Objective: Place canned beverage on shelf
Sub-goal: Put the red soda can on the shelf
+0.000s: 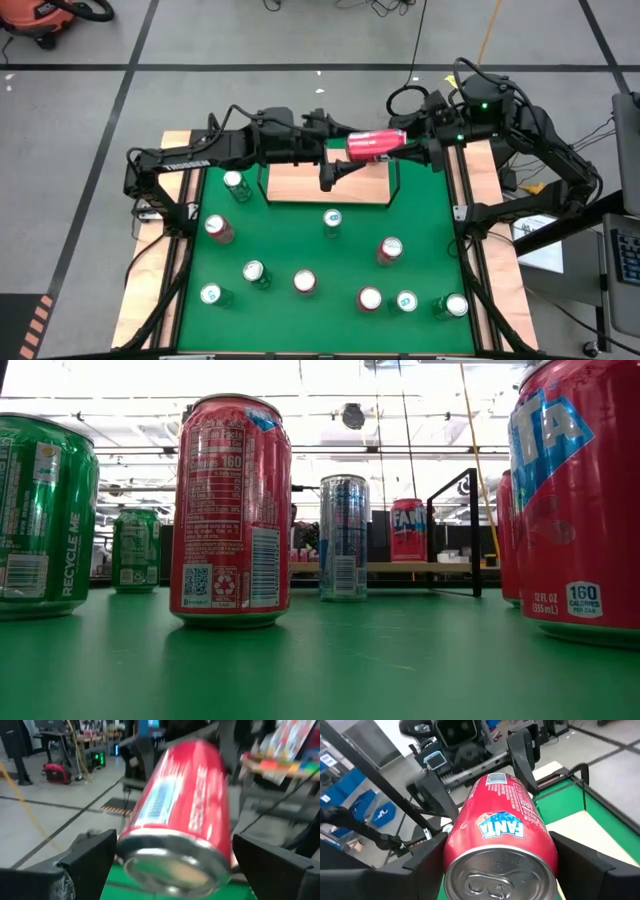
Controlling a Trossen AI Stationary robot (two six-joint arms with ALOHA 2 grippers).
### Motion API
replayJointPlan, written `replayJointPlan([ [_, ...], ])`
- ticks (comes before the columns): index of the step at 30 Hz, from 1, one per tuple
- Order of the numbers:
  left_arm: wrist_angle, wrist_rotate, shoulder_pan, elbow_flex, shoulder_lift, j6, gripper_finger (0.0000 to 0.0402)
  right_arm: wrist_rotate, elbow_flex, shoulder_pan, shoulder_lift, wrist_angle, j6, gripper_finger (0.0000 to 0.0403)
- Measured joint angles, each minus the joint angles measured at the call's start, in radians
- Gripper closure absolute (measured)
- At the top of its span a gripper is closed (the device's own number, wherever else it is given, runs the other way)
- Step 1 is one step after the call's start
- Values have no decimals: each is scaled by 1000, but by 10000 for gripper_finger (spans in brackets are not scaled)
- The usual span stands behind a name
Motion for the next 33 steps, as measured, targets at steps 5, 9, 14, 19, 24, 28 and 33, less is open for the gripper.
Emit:
replayJointPlan([
  [5,-8,9,1,-1,0,89,7,-57,1,-2,22,5,91,113],
  [9,-8,19,0,0,0,118,35,-76,1,-2,47,8,125,113],
  [14,-50,22,-1,0,0,122,87,-78,1,-2,67,10,132,113],
  [19,-92,15,-1,1,-2,112,116,-76,1,-2,76,16,144,113],
  [24,-86,13,-1,1,-2,109,117,-72,1,-2,76,23,143,111],
  [28,-67,12,-1,1,-2,46,117,-67,1,-2,74,31,154,94],
  [33,-25,10,1,0,1,-80,118,-21,2,-2,73,51,115,61],
])
